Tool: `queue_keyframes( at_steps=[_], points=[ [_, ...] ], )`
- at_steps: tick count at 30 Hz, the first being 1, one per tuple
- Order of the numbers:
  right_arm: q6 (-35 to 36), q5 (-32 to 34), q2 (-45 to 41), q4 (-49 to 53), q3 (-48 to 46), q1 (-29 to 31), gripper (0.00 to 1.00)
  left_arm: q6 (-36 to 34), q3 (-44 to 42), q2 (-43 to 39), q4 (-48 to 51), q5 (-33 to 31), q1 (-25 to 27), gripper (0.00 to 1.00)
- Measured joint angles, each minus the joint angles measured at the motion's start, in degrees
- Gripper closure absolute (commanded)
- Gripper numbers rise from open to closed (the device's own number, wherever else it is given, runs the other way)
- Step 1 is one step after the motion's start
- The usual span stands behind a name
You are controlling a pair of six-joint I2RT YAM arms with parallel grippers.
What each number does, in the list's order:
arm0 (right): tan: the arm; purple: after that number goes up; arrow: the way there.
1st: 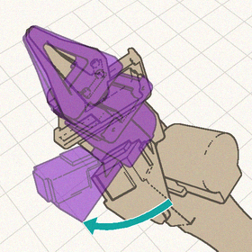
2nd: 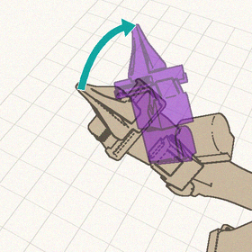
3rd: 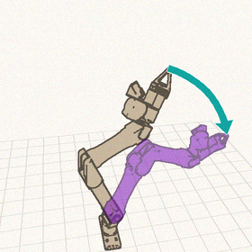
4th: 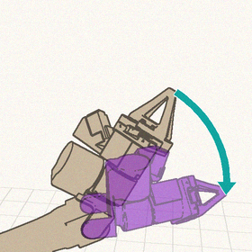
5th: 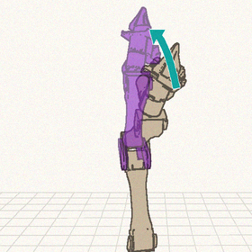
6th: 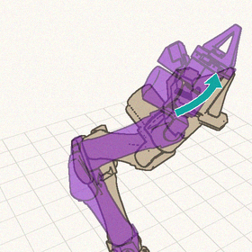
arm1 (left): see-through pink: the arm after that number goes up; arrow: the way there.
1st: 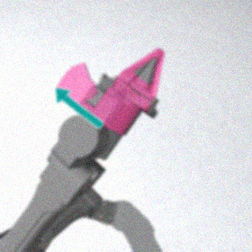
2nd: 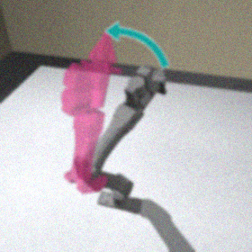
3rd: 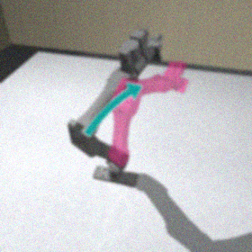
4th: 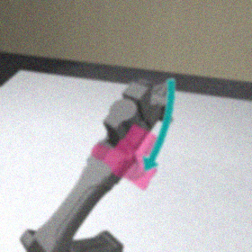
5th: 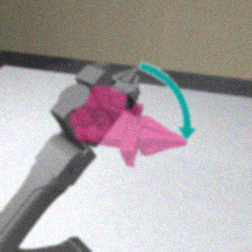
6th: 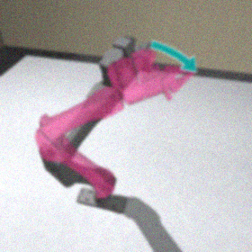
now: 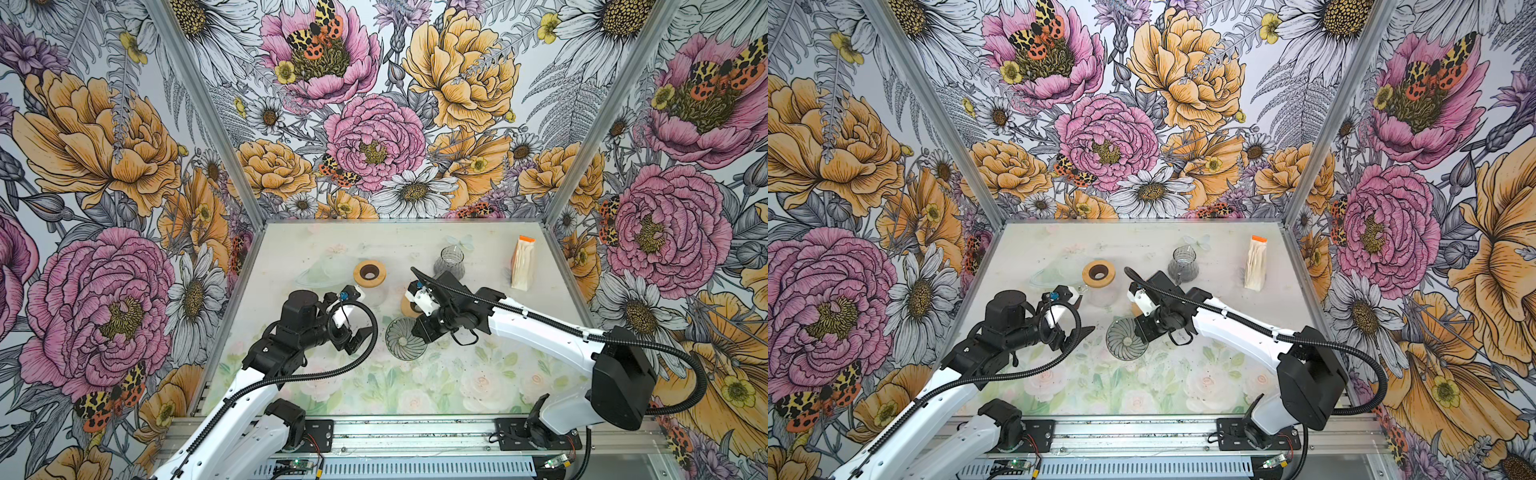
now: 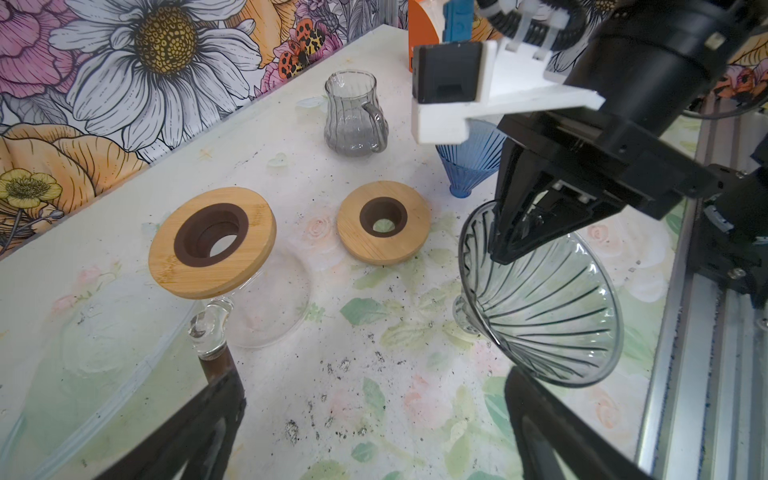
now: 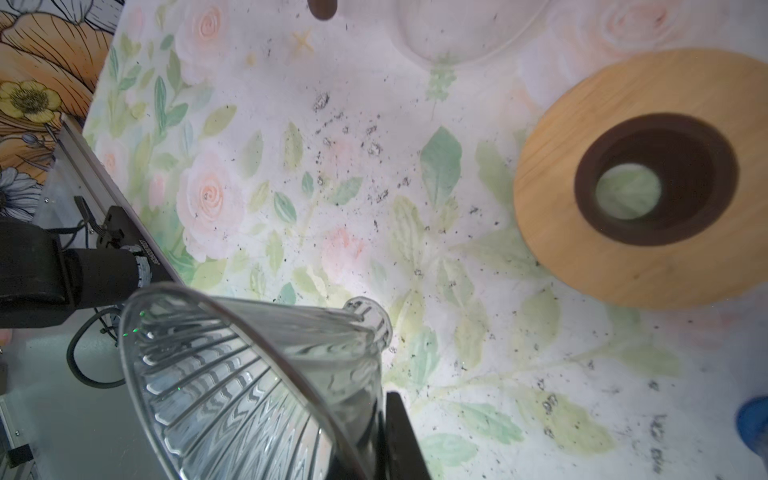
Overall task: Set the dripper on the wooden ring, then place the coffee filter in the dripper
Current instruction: 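Lift the clear glass dripper off the table with the right gripper, then carry the dripper over the bamboo ring on the glass carafe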
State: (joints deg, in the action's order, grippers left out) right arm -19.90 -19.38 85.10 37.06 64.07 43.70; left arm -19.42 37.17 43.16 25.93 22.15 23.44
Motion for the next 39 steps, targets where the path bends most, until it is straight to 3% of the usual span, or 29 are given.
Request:
queue_keyframes(
  at_steps=[8,24,39],
  points=[
    [0.92,-1.31,3.13,0.00,11.19,-1.84,0.94,1.57,0.35,0.04,-2.93,0.42,-2.82,0.01],
    [-2.10,-1.49,19.78,0.00,32.39,-6.32,0.94,2.56,1.57,2.99,-9.33,0.35,-9.03,0.01],
    [-3.74,-1.51,31.12,-0.04,42.97,-7.19,0.93,3.02,0.26,2.80,-12.07,0.28,-11.98,0.01]
  ],
)
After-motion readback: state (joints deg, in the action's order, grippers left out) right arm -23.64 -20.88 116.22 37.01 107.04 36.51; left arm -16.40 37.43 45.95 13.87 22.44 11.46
